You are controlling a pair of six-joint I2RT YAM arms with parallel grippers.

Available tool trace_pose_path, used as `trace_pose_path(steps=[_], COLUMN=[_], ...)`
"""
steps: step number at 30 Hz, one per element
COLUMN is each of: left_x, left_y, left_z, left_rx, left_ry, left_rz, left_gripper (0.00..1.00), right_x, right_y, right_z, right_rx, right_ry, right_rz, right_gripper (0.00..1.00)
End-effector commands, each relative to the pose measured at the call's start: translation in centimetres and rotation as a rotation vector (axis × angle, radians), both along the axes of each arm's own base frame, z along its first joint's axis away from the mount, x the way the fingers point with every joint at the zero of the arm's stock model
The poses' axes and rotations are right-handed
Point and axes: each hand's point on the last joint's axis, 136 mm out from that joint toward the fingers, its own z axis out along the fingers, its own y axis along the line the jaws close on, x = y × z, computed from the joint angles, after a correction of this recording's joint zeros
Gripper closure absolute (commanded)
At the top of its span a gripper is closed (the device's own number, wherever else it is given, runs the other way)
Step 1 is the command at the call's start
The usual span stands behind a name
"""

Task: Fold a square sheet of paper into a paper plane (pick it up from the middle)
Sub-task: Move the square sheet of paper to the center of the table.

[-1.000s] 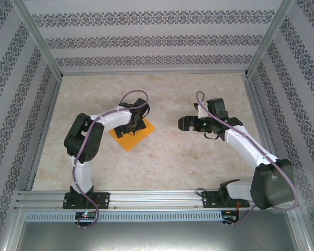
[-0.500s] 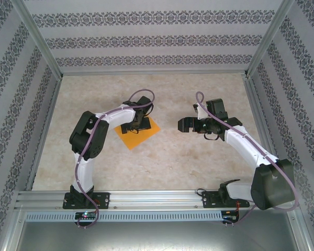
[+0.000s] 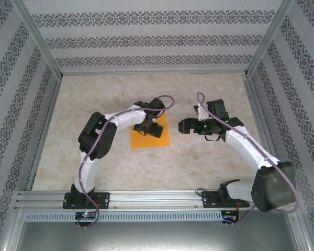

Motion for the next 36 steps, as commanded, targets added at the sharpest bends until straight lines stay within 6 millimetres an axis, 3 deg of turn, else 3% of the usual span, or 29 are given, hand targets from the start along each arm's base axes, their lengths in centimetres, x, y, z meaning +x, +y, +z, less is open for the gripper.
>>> trace_pose_path(steps=[1, 8, 14, 21, 26, 31, 36], left_x=[-5.6, -3.7, -1.4, -1.5, -2.0, -2.8, -3.9], left_y=[-1.7, -2.6, -3.9, 1.4, 4.7, 7.9, 9.2], left_z=[-4.2, -2.0, 4.2, 7.1, 8.5, 8.6, 8.9], left_rx=[0.020, 0.011, -0.107, -0.162, -0.226, -0.294, -0.343], left_ry=[0.232, 0.164, 0.017, -0.059, -0.140, -0.179, -0.202], left_rz=[-0.178, -0.060, -0.007, 0.127, 0.179, 0.229, 0.227], left_gripper=[0.09, 0.08, 0.02, 0.00, 0.00, 0.00, 0.00], right_x=[-1.1, -1.8, -2.4, -2.2, -1.6, -0.7, 0.2], right_y=[0.4, 0.5, 0.6, 2.0, 3.7, 6.2, 9.5], right_z=[0.6, 0.3, 0.8, 1.6, 0.0, -1.7, -3.7], right_rx=[0.006, -0.034, -0.097, -0.149, -0.239, -0.285, -0.304], right_ry=[0.017, 0.024, 0.022, 0.013, 0.045, 0.093, 0.123], right_rz=[0.028, 0.002, -0.058, -0.082, -0.168, -0.270, -0.272], right_gripper=[0.02, 0.02, 0.02, 0.02, 0.03, 0.03, 0.03])
